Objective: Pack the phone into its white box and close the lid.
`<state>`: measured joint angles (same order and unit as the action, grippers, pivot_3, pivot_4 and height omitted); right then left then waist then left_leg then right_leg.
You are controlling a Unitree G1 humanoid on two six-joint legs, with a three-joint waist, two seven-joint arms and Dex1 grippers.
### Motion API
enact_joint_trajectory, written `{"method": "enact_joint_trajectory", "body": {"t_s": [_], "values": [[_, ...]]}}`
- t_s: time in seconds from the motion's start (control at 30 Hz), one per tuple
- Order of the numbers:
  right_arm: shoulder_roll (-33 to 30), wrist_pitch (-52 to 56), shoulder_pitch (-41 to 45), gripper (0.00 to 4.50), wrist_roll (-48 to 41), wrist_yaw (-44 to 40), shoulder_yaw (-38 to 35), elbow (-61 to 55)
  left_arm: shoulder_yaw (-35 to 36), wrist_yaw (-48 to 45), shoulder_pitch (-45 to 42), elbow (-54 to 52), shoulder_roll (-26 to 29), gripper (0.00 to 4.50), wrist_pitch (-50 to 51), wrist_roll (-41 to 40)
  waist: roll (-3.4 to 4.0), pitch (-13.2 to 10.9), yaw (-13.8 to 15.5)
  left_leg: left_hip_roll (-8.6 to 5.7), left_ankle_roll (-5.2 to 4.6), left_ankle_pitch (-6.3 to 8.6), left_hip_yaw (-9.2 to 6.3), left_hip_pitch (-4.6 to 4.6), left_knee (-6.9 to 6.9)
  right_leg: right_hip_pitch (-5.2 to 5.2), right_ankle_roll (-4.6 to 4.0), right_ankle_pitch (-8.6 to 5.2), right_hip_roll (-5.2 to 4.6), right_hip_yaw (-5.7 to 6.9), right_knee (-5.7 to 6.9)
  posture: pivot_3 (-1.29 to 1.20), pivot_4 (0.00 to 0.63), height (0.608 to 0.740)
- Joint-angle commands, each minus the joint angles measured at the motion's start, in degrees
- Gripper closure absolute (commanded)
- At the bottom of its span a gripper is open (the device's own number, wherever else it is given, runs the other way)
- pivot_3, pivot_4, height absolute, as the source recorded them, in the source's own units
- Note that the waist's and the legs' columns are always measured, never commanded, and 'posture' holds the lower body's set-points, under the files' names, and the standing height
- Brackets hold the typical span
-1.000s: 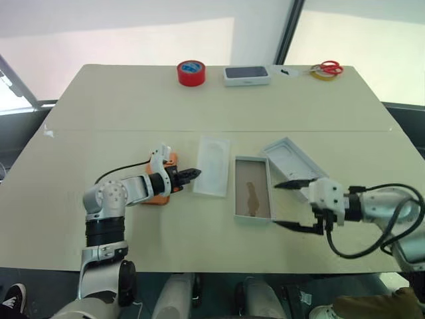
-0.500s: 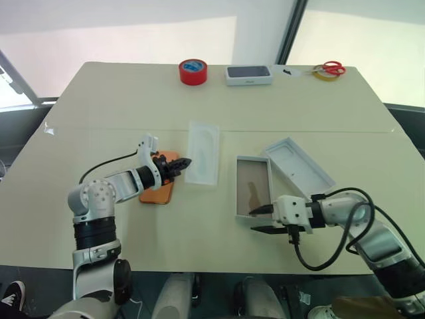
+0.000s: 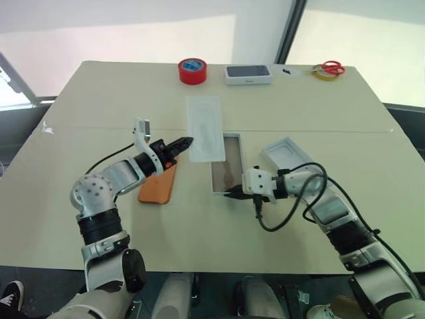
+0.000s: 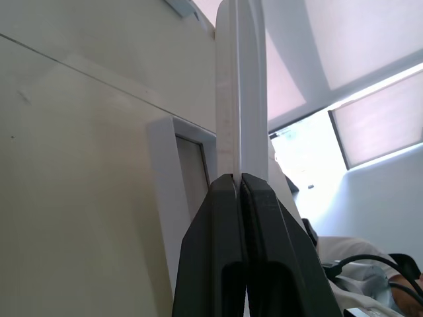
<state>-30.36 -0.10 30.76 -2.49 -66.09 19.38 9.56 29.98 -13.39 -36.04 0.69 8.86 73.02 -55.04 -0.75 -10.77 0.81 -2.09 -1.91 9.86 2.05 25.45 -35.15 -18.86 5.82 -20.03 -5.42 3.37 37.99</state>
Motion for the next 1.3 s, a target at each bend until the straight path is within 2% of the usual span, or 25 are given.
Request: {"method": "enact_joint_trajectory", "body": {"t_s": [0.03, 0.2, 0.47, 0.6, 0.93, 1.03, 1.17, 1.3], "values": [[0.3, 1.5, 1.1, 3.11, -0.3, 0.1, -0.7, 0.8, -1.5, 0.5, 0.3, -1.7, -0.2, 4.50, -1.3, -1.1, 0.00, 0.0, 0.0, -0.01, 0.00, 0.00, 0.00, 0.00, -0.01, 0.01, 0.02, 0.01, -0.01, 0.00, 0.00, 0.00, 0.150, 0.735], [-1.5, 0.4, 0.0, 0.56, -2.5, -0.2, -3.7, -2.1, -2.9, 0.1, 2.2, -2.5, -0.1, 4.50, -1.9, -1.6, 0.00, 0.0, -0.2, -0.02, 0.02, 0.00, 0.00, -0.02, 0.02, 0.00, 0.04, 0.02, 0.00, -0.01, 0.00, 0.00, 0.150, 0.735], [-12.7, 2.4, -5.0, 0.56, -7.5, -2.2, -14.2, -3.0, -5.1, 2.8, 7.7, -5.0, -3.9, 4.50, -2.4, -2.2, -0.03, 0.0, 0.0, -0.04, 0.01, 0.02, -0.01, -0.02, 0.02, 0.09, 0.05, 0.03, -0.05, -0.01, -0.11, 0.00, 0.150, 0.735], [-13.4, -0.9, -3.7, 0.56, -6.4, 1.2, -17.3, 1.8, -6.7, 3.1, 8.7, -4.3, -5.2, 4.50, -3.0, -1.7, -0.02, 0.0, -0.3, 0.02, 0.02, 0.02, -0.01, -0.04, 0.05, 0.07, 0.05, 0.03, -0.01, -0.02, -0.10, 0.00, 0.150, 0.735], [-12.7, -3.4, -2.7, 0.56, -5.5, 3.4, -17.1, 4.2, -9.6, 2.7, 8.7, -2.5, -5.1, 4.50, -4.9, -0.8, -0.03, 0.0, 0.0, 0.01, 0.01, 0.01, -0.01, -0.01, 0.03, 0.08, 0.05, 0.03, -0.02, -0.02, -0.13, 0.00, 0.150, 0.735], [-11.8, -3.1, -1.7, 0.52, -5.7, 4.2, -17.1, 4.1, -11.2, 2.1, 8.9, -3.0, -4.6, 3.57, -5.3, 0.1, -0.03, 0.0, -0.1, 0.01, 0.01, 0.01, -0.01, -0.02, 0.04, 0.07, 0.05, 0.03, -0.02, -0.02, -0.13, 0.00, 0.150, 0.735], [-9.8, -1.9, -0.6, 0.52, -6.9, 5.2, -17.4, 3.9, -12.2, 1.5, 9.3, -5.3, -3.0, 1.63, -5.0, -0.7, -0.03, 0.0, -0.1, 0.01, 0.01, 0.01, -0.01, -0.01, 0.04, 0.07, 0.05, 0.03, -0.02, -0.02, -0.13, 0.00, 0.150, 0.735], [-6.5, 0.4, 0.2, 0.52, -8.5, 6.2, -17.1, 2.2, -14.2, -3.5, 10.7, -9.3, 3.2, 1.63, -7.7, 1.2, -0.01, 0.0, -0.3, 0.02, 0.03, 0.01, -0.01, -0.03, 0.10, 0.04, 0.05, 0.03, 0.00, -0.02, -0.13, 0.00, 0.150, 0.735]]}}
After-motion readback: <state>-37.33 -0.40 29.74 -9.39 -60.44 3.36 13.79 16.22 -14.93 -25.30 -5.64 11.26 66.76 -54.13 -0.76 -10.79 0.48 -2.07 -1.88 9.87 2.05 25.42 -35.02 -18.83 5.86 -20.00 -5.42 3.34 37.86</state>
